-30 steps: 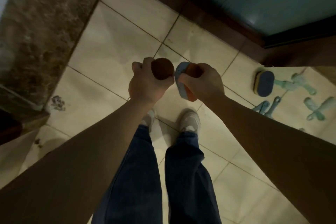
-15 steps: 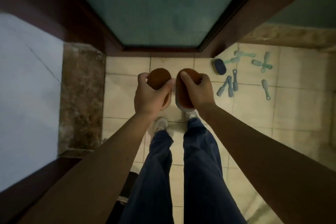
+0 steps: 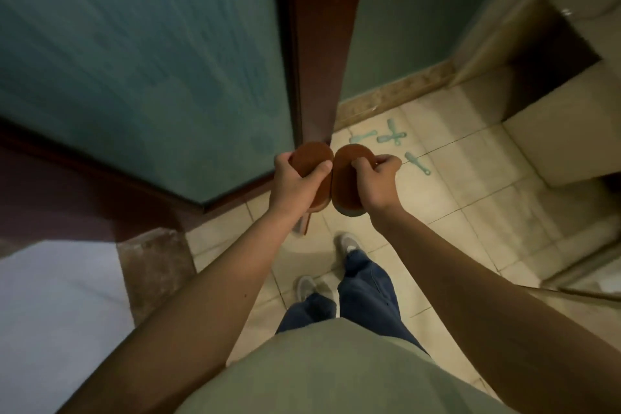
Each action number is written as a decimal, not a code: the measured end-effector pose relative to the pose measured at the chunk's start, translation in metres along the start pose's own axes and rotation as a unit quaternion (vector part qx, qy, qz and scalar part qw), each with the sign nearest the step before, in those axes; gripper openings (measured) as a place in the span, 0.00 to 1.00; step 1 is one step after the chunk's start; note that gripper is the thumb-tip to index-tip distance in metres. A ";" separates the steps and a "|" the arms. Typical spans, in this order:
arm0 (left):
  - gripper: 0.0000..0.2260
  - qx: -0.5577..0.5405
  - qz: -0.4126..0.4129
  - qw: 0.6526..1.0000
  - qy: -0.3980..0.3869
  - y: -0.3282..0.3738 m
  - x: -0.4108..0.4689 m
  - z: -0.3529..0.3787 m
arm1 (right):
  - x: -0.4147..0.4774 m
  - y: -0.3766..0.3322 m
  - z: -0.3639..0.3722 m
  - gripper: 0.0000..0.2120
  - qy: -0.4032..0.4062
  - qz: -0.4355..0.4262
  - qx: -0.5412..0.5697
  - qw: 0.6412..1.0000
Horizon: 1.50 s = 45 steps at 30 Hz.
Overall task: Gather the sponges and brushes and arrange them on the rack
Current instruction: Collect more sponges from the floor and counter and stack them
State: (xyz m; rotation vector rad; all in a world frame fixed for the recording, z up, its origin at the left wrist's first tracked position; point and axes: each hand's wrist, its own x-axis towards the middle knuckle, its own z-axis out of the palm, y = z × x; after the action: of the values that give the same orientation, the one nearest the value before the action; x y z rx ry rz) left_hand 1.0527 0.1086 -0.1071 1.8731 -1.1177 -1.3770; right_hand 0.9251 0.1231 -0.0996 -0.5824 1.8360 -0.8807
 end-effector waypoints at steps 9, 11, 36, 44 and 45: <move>0.24 0.049 0.104 0.987 -0.109 0.100 -0.027 0.069 | -0.018 -0.034 -0.106 0.10 0.133 -0.033 0.133 0.982; 0.26 0.046 0.117 0.981 -0.148 0.121 -0.033 0.090 | -0.017 -0.039 -0.134 0.11 0.152 -0.041 0.147 0.977; 0.41 0.139 0.372 0.845 -0.359 0.344 -0.176 0.430 | 0.028 -0.093 -0.557 0.41 0.267 -0.248 0.049 0.930; 0.26 0.100 0.428 0.825 -0.355 0.396 -0.197 0.522 | 0.046 -0.112 -0.650 0.31 0.354 -0.272 0.050 0.894; 0.25 0.097 0.435 0.823 -0.353 0.405 -0.196 0.535 | 0.049 -0.115 -0.661 0.29 0.367 -0.271 0.049 0.888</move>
State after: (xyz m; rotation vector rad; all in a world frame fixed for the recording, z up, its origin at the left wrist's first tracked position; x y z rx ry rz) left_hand 0.4017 0.0978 0.1463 0.6537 -2.1759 -1.3908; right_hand 0.3014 0.2234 0.1330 -0.7832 2.3110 -1.7439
